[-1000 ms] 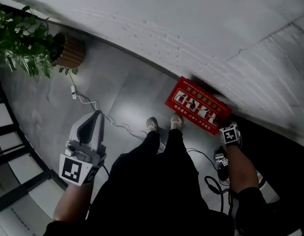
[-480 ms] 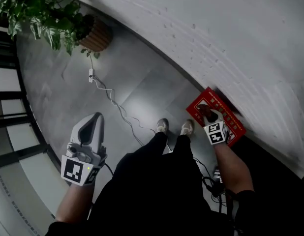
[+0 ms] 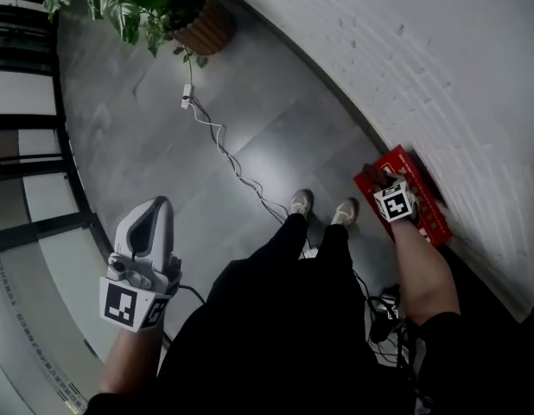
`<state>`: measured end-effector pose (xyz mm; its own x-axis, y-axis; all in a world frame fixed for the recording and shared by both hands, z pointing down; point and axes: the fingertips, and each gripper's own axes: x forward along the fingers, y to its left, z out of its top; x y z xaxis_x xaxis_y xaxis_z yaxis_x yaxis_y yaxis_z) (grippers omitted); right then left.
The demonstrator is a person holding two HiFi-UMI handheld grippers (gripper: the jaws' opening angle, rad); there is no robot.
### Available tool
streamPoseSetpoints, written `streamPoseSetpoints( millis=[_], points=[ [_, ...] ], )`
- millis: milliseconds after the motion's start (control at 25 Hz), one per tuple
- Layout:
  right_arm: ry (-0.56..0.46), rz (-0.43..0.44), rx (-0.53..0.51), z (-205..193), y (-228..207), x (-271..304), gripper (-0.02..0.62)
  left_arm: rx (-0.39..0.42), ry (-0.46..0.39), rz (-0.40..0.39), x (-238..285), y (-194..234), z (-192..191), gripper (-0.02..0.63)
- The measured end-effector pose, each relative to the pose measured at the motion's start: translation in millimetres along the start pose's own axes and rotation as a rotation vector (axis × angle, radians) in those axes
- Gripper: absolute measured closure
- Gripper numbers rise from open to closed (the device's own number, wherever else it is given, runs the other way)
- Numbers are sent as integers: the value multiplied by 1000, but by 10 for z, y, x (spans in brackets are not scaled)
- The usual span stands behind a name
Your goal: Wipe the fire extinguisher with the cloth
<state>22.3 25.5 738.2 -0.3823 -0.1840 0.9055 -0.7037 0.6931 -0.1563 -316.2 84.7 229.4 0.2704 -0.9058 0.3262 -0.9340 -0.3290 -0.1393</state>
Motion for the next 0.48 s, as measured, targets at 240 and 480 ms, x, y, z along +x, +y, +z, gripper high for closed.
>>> streamPoseSetpoints(
  millis=[240, 480],
  points=[
    [34, -92, 173, -1200, -165, -628, 479, 7, -45, -208, 611, -440, 78, 606],
    [143, -236, 454, -2566, -128, -1293, 479, 5, -65, -390, 1035, -926, 141, 606]
  ],
)
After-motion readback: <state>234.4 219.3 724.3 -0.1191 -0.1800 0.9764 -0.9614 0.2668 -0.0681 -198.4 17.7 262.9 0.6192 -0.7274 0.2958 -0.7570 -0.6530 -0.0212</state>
